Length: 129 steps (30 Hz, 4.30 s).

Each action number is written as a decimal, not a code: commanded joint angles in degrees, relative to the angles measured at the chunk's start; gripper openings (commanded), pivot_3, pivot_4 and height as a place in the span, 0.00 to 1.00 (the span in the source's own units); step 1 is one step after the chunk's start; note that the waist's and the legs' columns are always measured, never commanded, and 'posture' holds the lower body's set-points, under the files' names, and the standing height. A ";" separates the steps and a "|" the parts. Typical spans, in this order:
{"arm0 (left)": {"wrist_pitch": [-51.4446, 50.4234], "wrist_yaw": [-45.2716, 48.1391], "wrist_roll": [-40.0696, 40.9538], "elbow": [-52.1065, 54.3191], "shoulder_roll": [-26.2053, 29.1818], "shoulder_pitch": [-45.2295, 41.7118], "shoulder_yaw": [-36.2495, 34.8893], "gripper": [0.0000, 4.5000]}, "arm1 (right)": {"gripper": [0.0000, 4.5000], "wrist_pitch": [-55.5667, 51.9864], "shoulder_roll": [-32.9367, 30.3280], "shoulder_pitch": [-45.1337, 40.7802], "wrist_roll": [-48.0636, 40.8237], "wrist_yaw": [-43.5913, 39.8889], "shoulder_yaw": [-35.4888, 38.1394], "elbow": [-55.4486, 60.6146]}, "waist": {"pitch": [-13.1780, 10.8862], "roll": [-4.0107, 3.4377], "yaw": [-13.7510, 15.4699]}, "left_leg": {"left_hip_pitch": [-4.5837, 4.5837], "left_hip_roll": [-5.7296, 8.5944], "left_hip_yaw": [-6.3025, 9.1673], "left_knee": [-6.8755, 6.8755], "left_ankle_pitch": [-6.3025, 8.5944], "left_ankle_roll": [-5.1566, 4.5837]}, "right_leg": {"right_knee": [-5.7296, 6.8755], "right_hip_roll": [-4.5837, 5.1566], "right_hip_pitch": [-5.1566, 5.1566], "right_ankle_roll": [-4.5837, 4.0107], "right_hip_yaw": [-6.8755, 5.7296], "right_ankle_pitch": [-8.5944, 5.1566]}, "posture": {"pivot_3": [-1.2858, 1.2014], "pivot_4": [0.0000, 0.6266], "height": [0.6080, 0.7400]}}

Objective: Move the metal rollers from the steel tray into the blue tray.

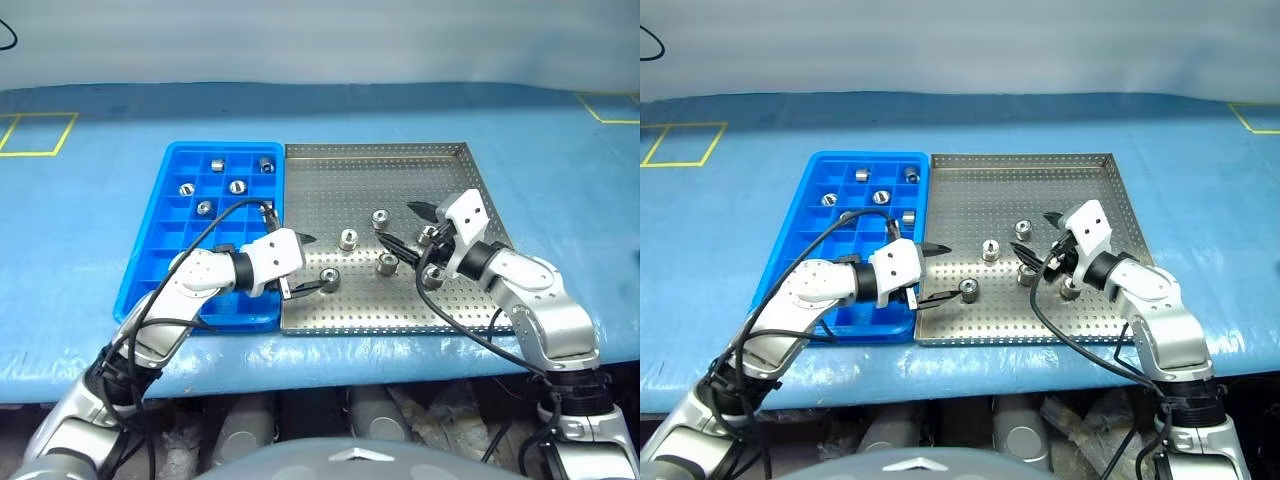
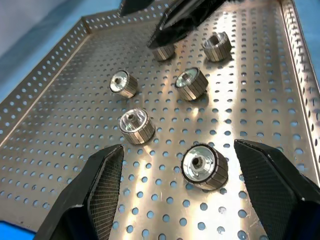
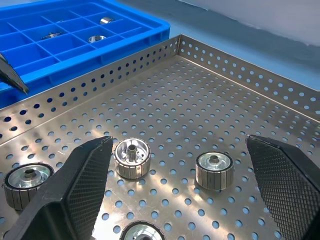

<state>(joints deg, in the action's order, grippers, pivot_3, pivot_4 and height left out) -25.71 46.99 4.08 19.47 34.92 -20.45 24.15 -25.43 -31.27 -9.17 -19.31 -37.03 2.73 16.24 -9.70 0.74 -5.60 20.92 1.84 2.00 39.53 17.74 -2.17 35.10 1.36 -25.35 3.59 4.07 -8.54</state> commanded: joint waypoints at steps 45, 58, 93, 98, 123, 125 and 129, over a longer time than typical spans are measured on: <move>11.17 18.00 -16.91 -24.57 -5.44 -17.28 10.98 0.86 | 1.00 3.72 2.52 1.64 0.40 2.76 1.47 2.75 | 0.16 -0.25 -3.46 | -0.63 0.02 -0.19 0.12 0.09 -0.31 | -0.17 0.02 0.71 0.55 0.26 -0.10 | 0.43 0.24 1.00; 11.09 18.41 -17.19 -25.08 -6.61 -16.05 9.95 0.51 | 1.00 3.87 2.56 1.57 0.43 3.19 1.38 2.62 | 0.16 -0.25 -4.52 | -0.63 0.01 -0.19 0.12 0.09 -0.32 | -0.16 0.01 0.71 0.56 0.27 -0.10 | 0.43 0.24 1.00; 8.72 15.59 -15.57 -23.38 -7.79 -15.57 7.46 0.71 | 1.00 4.10 2.93 -0.51 1.10 3.58 0.59 1.30 | 0.15 -0.24 -4.32 | -0.63 0.01 -0.19 0.12 0.09 -0.32 | -0.16 0.01 0.69 0.58 0.29 -0.09 | 0.44 0.24 1.00; 8.24 15.58 -15.56 -23.56 -8.25 -15.83 7.94 0.71 | 1.00 4.13 3.01 -0.34 1.26 3.70 0.65 1.44 | 0.15 -0.24 -4.24 | -0.55 0.03 -0.19 0.12 0.10 -0.33 | -0.17 0.03 0.63 0.58 0.29 -0.09 | 0.44 0.24 1.00; 7.31 16.64 -14.50 -24.72 -11.11 -15.83 8.24 0.37 | 1.00 4.32 3.11 0.54 1.19 4.71 1.00 1.95 | 0.15 -0.24 -3.92 | -0.20 0.05 -0.20 0.12 0.10 -0.33 | -0.13 0.06 0.27 0.50 0.30 -0.02 | 0.43 0.24 1.00; 7.26 17.09 -13.87 -24.50 -11.29 -15.56 8.09 0.37 | 1.00 4.35 3.14 0.47 1.19 4.72 0.96 1.91 | 0.15 -0.24 -3.93 | -0.19 0.05 -0.20 0.12 0.10 -0.33 | -0.13 0.07 0.27 0.51 0.30 -0.03 | 0.43 0.24 1.00; 7.07 17.32 -13.60 -24.01 -11.15 -15.21 7.99 0.37 | 1.00 4.39 3.10 0.40 1.21 4.66 0.91 1.87 | 0.15 -0.24 -3.94 | -0.19 0.05 -0.20 0.12 0.10 -0.33 | -0.13 0.06 0.25 0.40 0.30 0.05 | 0.43 0.24 1.00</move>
<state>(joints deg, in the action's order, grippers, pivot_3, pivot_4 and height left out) -18.57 63.98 -10.49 -5.97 23.97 -35.51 33.06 -22.34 -28.25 -8.16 -18.08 -32.49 2.72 16.38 -9.55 0.50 -9.54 20.73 1.90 1.80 39.65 17.84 -2.50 34.97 1.43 -25.10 3.91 4.37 -8.45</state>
